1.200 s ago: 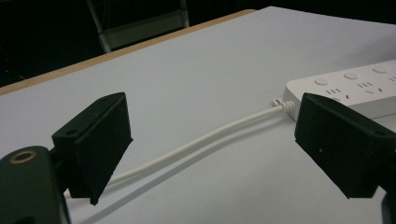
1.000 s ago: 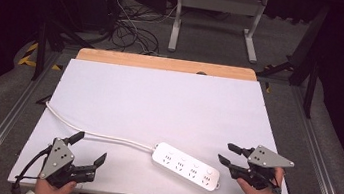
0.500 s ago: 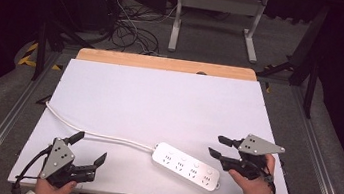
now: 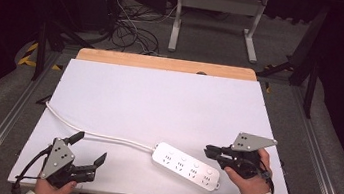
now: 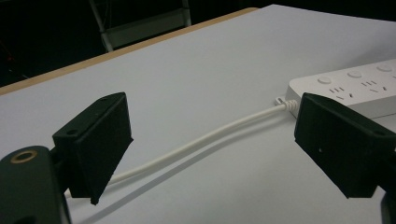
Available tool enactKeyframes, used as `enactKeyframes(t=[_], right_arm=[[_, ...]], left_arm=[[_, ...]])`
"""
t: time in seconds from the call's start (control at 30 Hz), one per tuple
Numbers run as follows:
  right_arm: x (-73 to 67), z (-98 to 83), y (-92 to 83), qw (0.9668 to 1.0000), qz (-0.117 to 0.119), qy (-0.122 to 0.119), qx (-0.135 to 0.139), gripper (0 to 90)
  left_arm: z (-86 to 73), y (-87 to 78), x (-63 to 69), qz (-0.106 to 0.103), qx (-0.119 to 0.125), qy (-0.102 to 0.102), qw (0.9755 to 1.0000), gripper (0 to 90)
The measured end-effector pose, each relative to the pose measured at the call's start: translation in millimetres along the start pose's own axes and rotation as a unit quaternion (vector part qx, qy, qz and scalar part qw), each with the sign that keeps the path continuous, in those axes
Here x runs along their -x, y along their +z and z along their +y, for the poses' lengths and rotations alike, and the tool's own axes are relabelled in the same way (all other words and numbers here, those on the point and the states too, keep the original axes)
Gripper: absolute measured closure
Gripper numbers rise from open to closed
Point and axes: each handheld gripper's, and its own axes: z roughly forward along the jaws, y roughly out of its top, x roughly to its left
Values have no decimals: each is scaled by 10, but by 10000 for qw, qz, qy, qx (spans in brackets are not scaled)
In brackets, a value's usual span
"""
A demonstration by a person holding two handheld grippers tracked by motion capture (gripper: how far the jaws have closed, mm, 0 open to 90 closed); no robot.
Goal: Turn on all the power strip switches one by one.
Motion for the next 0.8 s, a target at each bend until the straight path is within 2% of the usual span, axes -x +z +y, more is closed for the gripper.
enactKeyframes(t=[0.03,0.07,0.17,0.2,0.23,0.27,0.33,0.37,0.4,0.5,0.57,0.6,0.8], right_arm=[[-11,12,-5,9999,30,-56,-91,900],[-31,37,-7,9996,46,-131,-243,900],[-51,61,-5,9991,-5,-187,-389,900],[-71,83,-2,9982,-34,-241,-548,900],[-71,83,-2,9982,-34,-241,-548,900],[-89,103,4,9971,-88,-291,-699,900],[-94,112,11,9964,-101,-308,-788,900],[-102,126,30,9943,-152,-317,-1008,900],[-102,126,30,9943,-152,-317,-1008,900],[-104,131,75,9904,-148,-266,-1350,900],[-92,115,121,9862,-141,-237,-1635,900],[-92,115,121,9862,-141,-237,-1635,900],[-80,71,201,9777,-188,-164,-2086,900]], left_arm=[[1,-2,-4,9,-4,29,10000,113],[0,0,0,1,3,-1,10000,113],[0,-2,0,1,3,8,10000,114],[0,-2,0,0,2,10,10000,114],[0,-3,0,2,2,11,10000,114],[0,-3,0,0,2,11,10000,114],[0,-2,0,0,2,12,10000,114],[0,-2,0,2,0,15,10000,115],[0,-1,0,1,-1,14,10000,115],[0,-1,1,0,0,16,10000,115],[0,-1,0,-6,-2,15,10000,115],[0,-2,0,-12,-5,16,10000,115],[0,-3,-1,-17,-5,13,10000,116]])
